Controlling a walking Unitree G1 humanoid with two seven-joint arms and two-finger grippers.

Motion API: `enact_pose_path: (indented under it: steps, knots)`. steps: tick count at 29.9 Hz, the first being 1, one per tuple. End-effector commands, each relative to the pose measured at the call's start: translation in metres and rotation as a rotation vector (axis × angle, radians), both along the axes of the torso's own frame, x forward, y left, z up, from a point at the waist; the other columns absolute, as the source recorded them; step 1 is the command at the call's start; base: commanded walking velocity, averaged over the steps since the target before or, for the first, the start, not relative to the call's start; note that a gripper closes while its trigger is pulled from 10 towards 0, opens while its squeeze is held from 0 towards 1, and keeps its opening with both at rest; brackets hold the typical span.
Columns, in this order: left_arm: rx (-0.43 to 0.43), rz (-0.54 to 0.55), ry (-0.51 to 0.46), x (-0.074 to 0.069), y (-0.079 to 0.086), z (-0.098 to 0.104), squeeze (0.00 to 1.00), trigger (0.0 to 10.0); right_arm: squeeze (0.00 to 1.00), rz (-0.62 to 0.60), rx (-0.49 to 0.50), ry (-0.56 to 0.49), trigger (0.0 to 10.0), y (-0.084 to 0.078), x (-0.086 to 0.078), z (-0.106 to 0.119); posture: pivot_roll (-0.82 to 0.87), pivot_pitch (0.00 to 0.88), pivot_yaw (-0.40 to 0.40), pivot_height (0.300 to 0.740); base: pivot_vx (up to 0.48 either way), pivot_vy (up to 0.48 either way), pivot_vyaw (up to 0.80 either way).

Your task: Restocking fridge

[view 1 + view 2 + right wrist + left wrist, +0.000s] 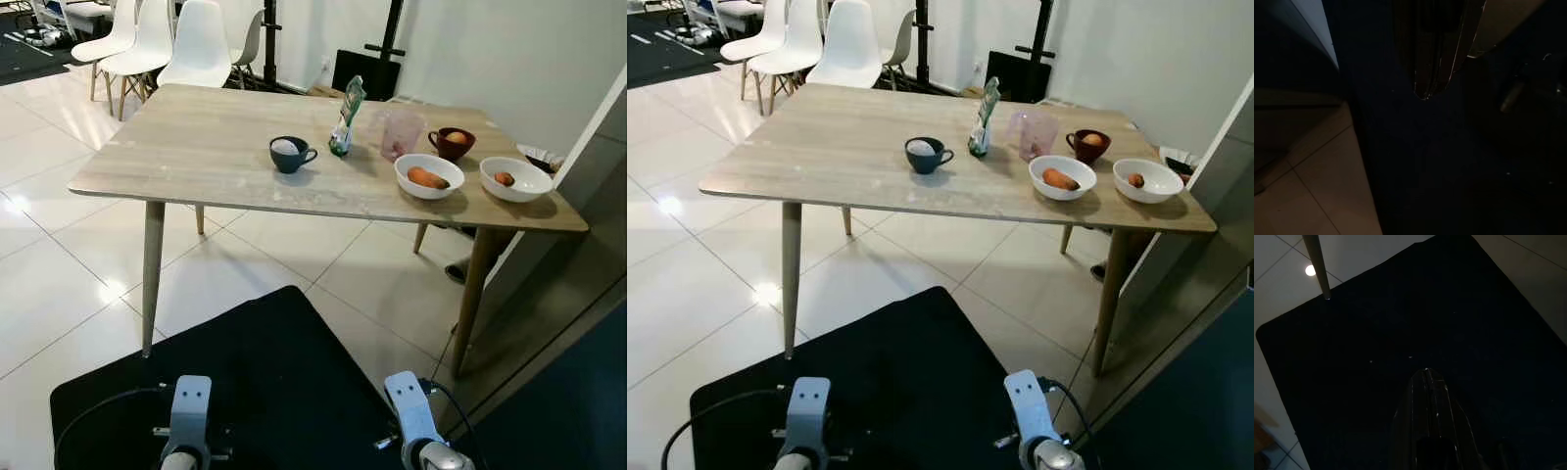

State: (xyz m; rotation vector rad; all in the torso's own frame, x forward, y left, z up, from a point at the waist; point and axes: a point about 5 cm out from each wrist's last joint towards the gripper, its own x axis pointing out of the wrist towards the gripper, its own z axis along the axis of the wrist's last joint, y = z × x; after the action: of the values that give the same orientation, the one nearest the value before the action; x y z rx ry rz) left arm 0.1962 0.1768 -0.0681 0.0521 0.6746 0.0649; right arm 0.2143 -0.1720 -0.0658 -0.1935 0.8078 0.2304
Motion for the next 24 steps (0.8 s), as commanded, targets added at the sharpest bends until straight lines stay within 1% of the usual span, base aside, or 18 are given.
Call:
enact_pose_path:
  steps: [1, 12, 24]
  knots:
    - [-0.023, 0.003, 0.006, 0.0008, -0.005, -0.0005, 0.0, 10.0, 0.0, -0.014, -0.004, 0.008, 10.0, -0.0039, 0.0001, 0.0001, -0.07, 0.032, -0.078, 0.736, 0.296, 0.0, 0.0]
    - [-0.025, 0.0, 0.014, -0.0015, -0.004, -0.0017, 0.0, 10.0, 0.0, -0.014, 0.0, 0.014, 10.0, -0.0019, -0.0021, -0.0014, -0.06, 0.034, -0.073, 0.736, 0.294, 0.0, 0.0]
    - [-0.021, -0.007, 0.014, -0.0015, -0.0032, -0.0016, 0.0, 10.0, 0.0, -0.011, -0.001, 0.014, 10.0, -0.0008, -0.0005, -0.0007, -0.06, 0.034, -0.072, 0.736, 0.295, 0.0, 0.0]
